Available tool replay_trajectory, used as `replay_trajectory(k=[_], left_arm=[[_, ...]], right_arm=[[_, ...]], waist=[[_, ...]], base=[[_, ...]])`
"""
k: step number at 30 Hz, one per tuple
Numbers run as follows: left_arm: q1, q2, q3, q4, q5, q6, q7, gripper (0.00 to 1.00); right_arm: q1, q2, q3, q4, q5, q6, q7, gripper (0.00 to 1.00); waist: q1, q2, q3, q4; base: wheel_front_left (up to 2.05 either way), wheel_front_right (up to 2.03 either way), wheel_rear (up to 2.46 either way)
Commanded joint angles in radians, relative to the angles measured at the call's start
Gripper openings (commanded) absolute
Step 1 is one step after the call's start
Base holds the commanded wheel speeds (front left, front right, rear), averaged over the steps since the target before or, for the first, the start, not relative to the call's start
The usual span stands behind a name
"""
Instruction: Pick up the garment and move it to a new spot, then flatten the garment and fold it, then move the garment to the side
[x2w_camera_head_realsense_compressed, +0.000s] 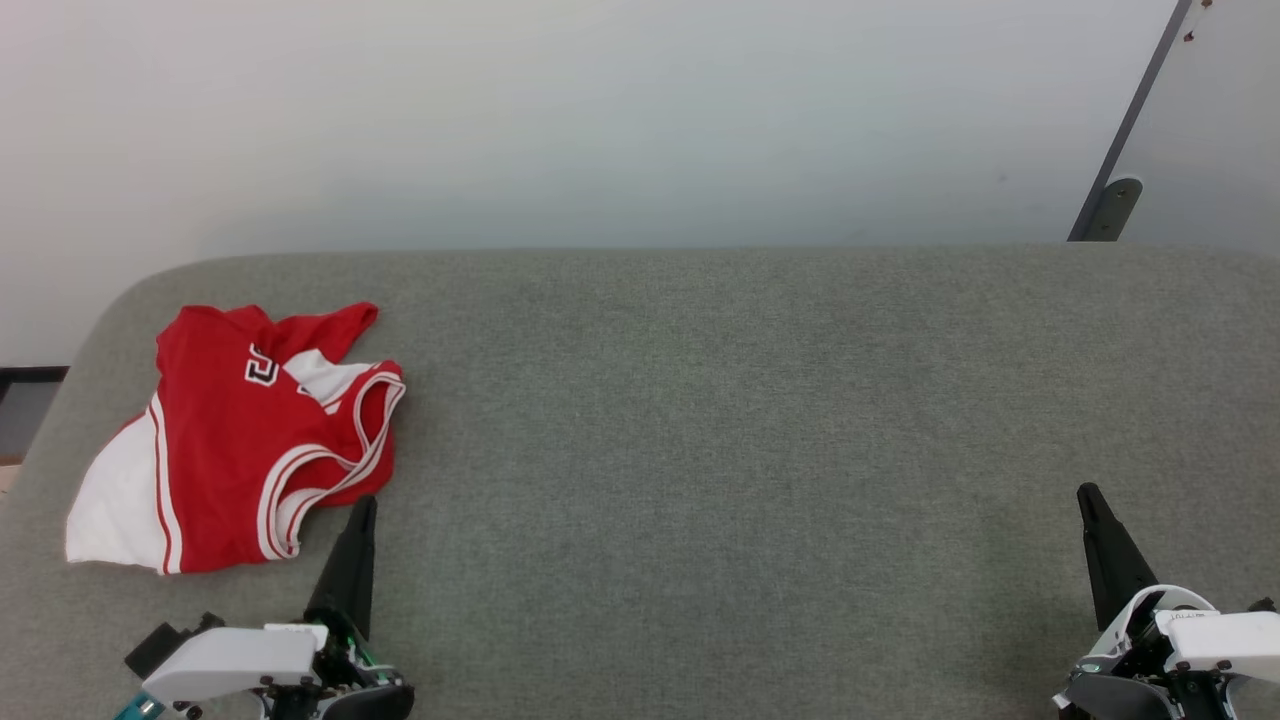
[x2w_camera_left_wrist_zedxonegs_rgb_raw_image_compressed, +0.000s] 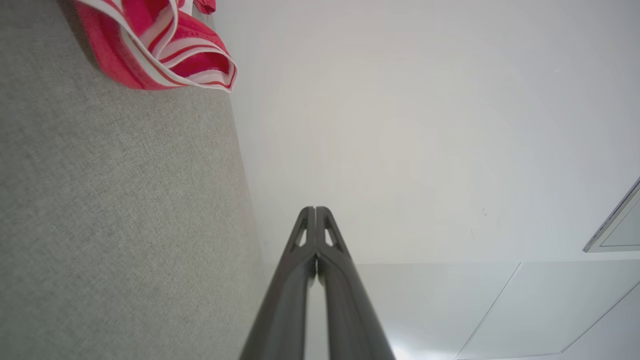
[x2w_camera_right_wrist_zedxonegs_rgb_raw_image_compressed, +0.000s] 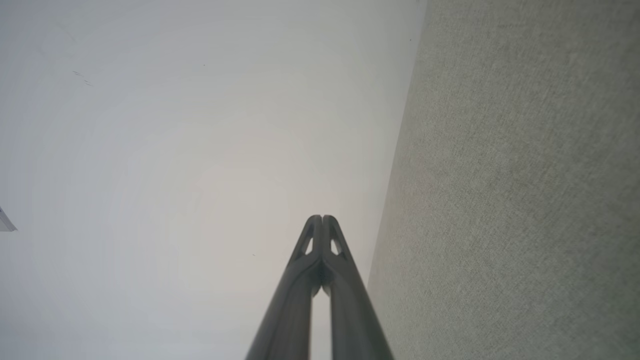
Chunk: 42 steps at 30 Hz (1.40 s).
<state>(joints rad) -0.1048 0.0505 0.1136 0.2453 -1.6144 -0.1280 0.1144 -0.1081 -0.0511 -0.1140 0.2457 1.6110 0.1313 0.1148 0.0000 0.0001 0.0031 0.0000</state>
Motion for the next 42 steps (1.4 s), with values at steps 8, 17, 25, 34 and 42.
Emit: replay_trajectory(k=[8,17,25,34,42], left_arm=[[-0.010,-0.001,0.001,0.001,0.003,-0.005,0.002,0.00],[-0.010,-0.001,0.001,0.001,0.003,-0.005,0.002,0.00],[-0.010,-0.001,0.001,0.001,0.003,-0.005,0.002,0.00],[0.023,-0.006,-0.002,0.027,0.002,0.001,-0.003,1.00],[0.001,0.013,-0.019,0.021,0.055,0.000,-0.044,1.00]], right_arm=[[-0.003,0.003,0.001,0.000,0.004,-0.001,0.001,0.00],[-0.003,0.003,0.001,0.000,0.004,-0.001,0.001,0.00],[-0.003,0.003,0.001,0.000,0.004,-0.001,0.001,0.00],[0.018,0.002,0.000,0.031,0.000,0.000,-0.001,1.00],[-0.015,-0.017,0.008,0.036,-0.038,0.000,-0.026,1.00]], waist=[[0.0000,-0.0001,0.000,0.000],[0.0000,-0.0001,0.000,0.000],[0.0000,-0.0001,0.000,0.000],[0.0000,-0.0001,0.000,0.000],[0.0000,-0.0001,0.001,0.001]], base=[[0.00,0.00,0.00],[0.00,0.00,0.00],[0.00,0.00,0.00],[0.00,0.00,0.00],[0.00,0.00,0.00]])
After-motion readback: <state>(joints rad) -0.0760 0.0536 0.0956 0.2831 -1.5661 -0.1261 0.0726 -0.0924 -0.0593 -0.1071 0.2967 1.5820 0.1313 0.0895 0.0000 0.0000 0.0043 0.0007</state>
